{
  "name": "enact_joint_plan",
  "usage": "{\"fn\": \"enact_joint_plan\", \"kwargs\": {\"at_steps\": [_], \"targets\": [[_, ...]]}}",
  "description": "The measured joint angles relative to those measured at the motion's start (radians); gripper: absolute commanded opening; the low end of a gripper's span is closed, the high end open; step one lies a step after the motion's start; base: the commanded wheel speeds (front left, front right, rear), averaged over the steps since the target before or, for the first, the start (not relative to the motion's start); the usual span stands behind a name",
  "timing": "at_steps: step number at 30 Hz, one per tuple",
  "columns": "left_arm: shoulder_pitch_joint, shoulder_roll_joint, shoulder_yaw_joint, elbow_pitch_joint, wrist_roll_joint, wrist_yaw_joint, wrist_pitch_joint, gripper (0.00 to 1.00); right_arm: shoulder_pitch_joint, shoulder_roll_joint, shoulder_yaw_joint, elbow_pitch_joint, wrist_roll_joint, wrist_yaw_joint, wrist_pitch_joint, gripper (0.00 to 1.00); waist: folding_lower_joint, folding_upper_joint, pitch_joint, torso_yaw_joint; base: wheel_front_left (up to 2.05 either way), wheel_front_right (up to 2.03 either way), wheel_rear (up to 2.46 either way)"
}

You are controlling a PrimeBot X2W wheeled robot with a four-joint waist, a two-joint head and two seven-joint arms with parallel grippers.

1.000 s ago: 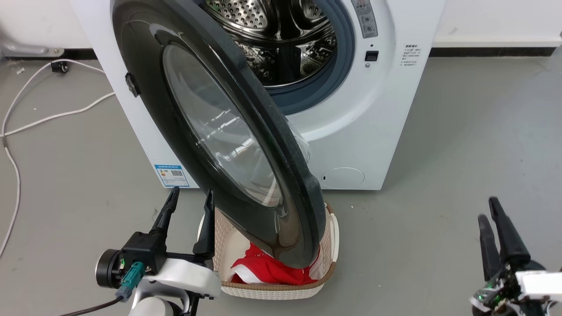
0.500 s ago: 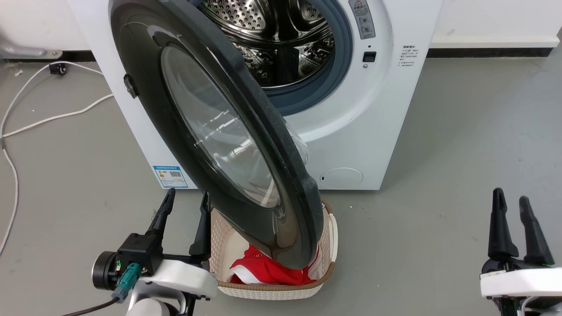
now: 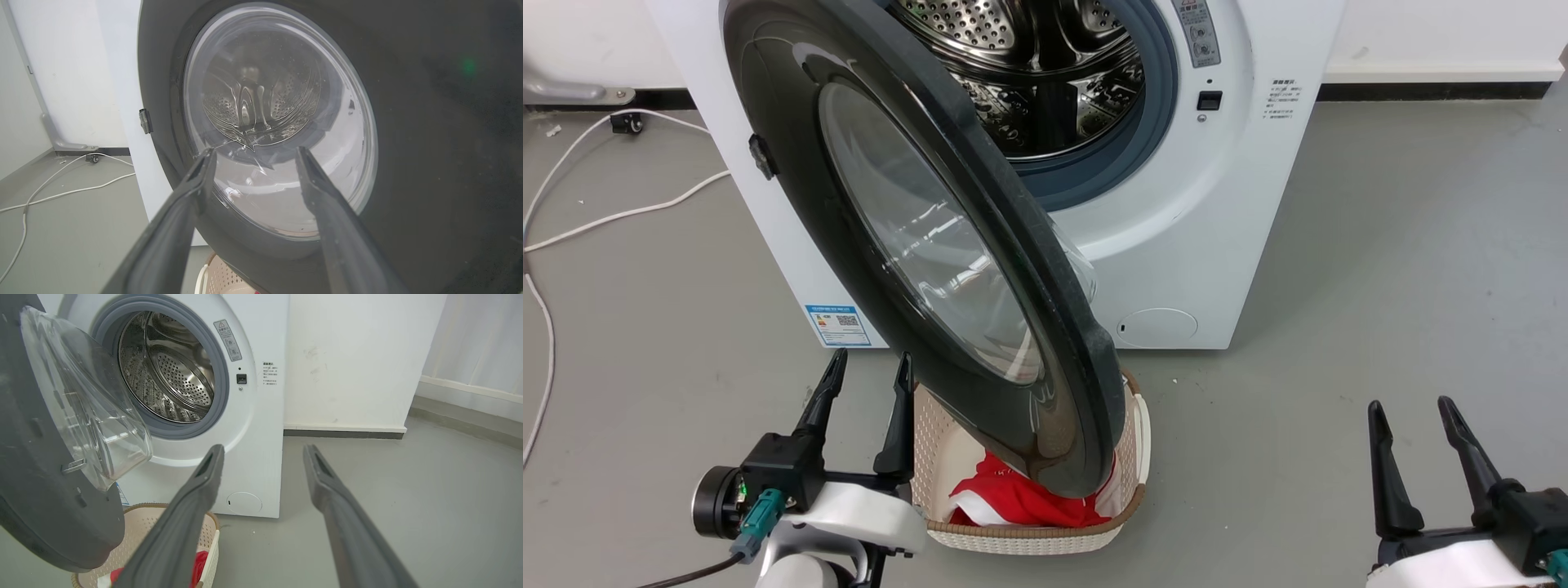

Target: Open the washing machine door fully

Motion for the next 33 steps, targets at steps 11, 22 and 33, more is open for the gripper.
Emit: {"fn": "enact_joint_plan", "kwargs": {"at_steps": [11,22,33], "targets": [[-0.001,0.000,0.001,0.000,0.010,0.004,0.000,1.00,-0.014,0.000,-0.005,0.044,0.041,0.000,-0.031,1.00,0.0000,0.0000,0.005,-0.003,0.00,0.00,0.00],[-0.002,0.000,0.000,-0.005,0.016,0.002,0.000,0.00,-0.017,0.000,-0.006,0.063,0.048,0.000,-0.040,1.00,0.0001,0.0000,0.004,0.001,0.00,0.00,0.00],[-0.022,0.000,0.007,-0.048,0.014,-0.001,0.000,0.00,-0.020,0.000,-0.011,0.075,0.055,0.000,-0.047,1.00,0.0001,0.0000,0.012,0.002,0.00,0.00,0.00]]}}
